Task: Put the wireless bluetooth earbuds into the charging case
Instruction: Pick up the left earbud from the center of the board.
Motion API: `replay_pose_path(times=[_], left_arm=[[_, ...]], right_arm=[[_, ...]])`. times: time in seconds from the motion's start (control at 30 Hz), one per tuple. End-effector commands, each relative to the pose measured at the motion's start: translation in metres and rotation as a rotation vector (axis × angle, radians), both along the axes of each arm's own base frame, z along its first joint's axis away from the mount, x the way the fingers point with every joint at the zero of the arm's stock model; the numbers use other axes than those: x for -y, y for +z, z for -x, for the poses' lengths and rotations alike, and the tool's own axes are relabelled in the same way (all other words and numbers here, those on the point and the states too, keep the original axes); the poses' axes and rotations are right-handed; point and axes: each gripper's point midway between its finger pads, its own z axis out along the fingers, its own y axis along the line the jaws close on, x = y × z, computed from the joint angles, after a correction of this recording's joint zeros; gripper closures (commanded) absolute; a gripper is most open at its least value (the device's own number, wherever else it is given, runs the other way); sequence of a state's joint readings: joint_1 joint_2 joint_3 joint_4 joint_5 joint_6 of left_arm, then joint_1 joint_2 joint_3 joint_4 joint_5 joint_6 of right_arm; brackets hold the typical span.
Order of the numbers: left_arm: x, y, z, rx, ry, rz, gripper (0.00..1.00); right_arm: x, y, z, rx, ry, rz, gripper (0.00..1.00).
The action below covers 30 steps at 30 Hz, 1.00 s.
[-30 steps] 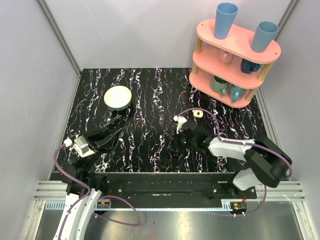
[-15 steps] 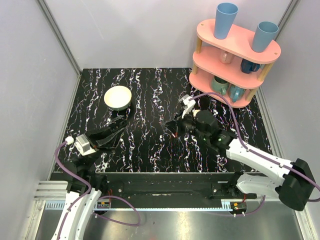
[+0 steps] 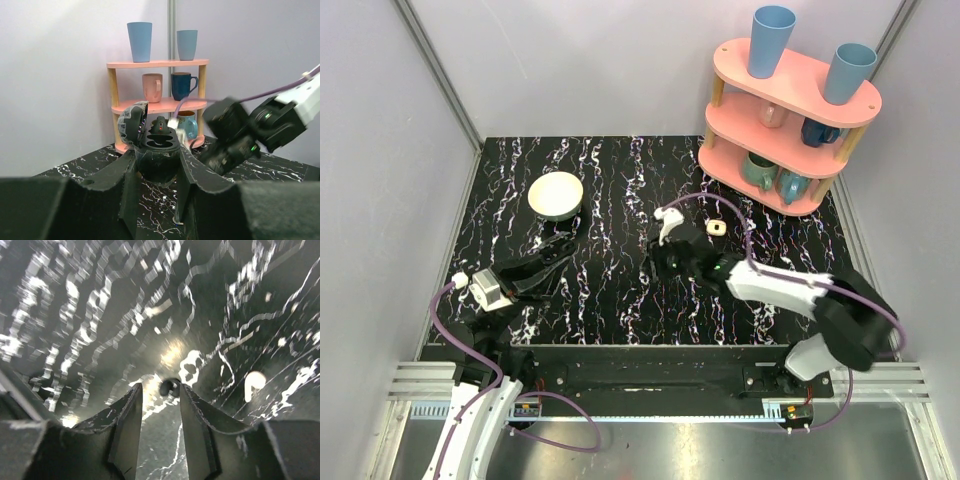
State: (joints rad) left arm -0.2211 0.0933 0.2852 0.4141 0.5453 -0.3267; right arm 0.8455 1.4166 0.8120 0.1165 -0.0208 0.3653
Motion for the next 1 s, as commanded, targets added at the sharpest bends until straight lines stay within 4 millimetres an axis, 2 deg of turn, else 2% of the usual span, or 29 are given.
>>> replay_pose_path(times=[0.0,0.1,0.4,0.63,0.77,0.97], left_arm=[[-0.001,0.01,0.005,0.043,-0.004,0.009,0.99],[-0.001,0.011,0.006,0.044,-0.003,0.008,0.99],[-0.002,0.01,0.005,0.044,0.002,0.009,0.99],[-0.002,0.01,0.005,0.042,0.004,0.01,0.98],[-0.002,0.01,0.005,0.04,0.003,0.009,0.98],[-0.003,0.01,0.004,0.041,0.008,0.012,0.98]], right_arm=[[-0.012,-0.063,0.007,-0.147,0.055,0.101,0.56],[-0.014,-0.078,0.002,-0.148,0.055,0.13,0.56],[-0.022,-0.084,-0.01,-0.132,0.056,0.139,0.56],[-0.035,-0.091,0.004,-0.203,0.114,0.105,0.59],[-0.032,-0.097,0.002,-0.203,0.099,0.132,0.59],[-0.03,-0.085,-0.005,-0.142,0.078,0.199,0.6]])
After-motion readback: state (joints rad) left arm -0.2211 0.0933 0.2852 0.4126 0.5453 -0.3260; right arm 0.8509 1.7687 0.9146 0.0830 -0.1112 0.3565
